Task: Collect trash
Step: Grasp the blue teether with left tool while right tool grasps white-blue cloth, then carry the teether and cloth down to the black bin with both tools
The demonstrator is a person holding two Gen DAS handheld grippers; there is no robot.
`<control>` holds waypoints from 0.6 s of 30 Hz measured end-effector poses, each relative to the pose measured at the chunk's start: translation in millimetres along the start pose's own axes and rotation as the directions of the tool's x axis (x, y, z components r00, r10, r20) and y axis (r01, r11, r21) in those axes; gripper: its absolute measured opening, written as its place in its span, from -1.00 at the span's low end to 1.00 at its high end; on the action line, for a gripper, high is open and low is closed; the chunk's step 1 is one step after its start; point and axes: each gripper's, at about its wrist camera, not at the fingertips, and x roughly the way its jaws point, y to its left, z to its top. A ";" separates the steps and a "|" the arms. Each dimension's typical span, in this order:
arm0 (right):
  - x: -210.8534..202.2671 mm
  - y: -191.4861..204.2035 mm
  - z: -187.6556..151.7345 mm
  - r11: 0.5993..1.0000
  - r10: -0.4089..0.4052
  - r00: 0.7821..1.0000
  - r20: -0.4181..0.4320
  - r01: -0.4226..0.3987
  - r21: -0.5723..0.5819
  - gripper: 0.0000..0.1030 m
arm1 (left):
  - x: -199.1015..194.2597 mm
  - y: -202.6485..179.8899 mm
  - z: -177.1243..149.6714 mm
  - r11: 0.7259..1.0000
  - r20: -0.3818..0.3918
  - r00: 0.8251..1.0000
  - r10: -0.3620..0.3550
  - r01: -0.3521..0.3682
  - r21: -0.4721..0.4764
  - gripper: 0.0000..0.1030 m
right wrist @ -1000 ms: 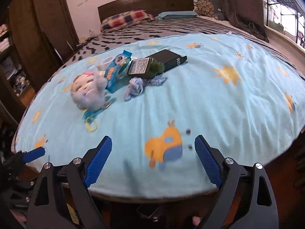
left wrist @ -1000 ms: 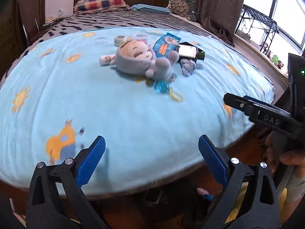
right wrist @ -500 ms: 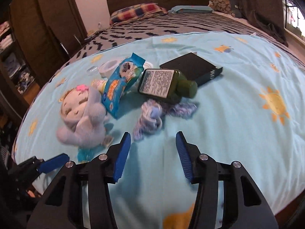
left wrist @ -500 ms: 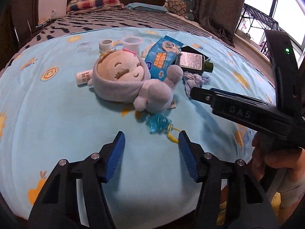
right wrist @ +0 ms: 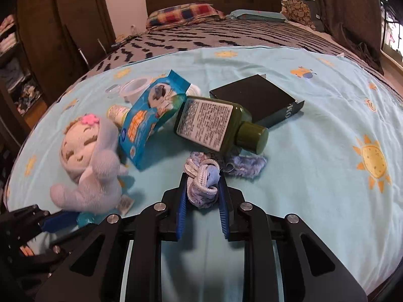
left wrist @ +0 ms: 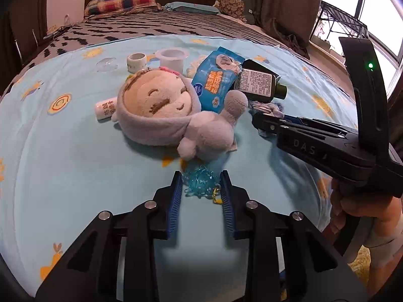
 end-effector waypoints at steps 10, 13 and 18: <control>-51.7 6.6 -42.7 1.000 0.015 1.000 0.000 -0.015 -0.005 -0.58 | -29.6 -7.9 -36.6 1.000 0.006 1.000 -0.008 0.008 0.010 -0.44; -63.7 9.2 -57.4 1.000 0.021 1.000 -0.001 -0.021 0.002 -0.58 | -38.9 -12.2 -49.1 1.000 0.005 1.000 -0.019 0.019 0.012 -0.44; -82.7 14.3 -86.5 0.999 0.041 0.999 -0.004 -0.041 0.022 -0.58 | -51.9 -18.7 -74.2 0.999 -0.005 0.999 -0.046 0.046 0.007 -0.44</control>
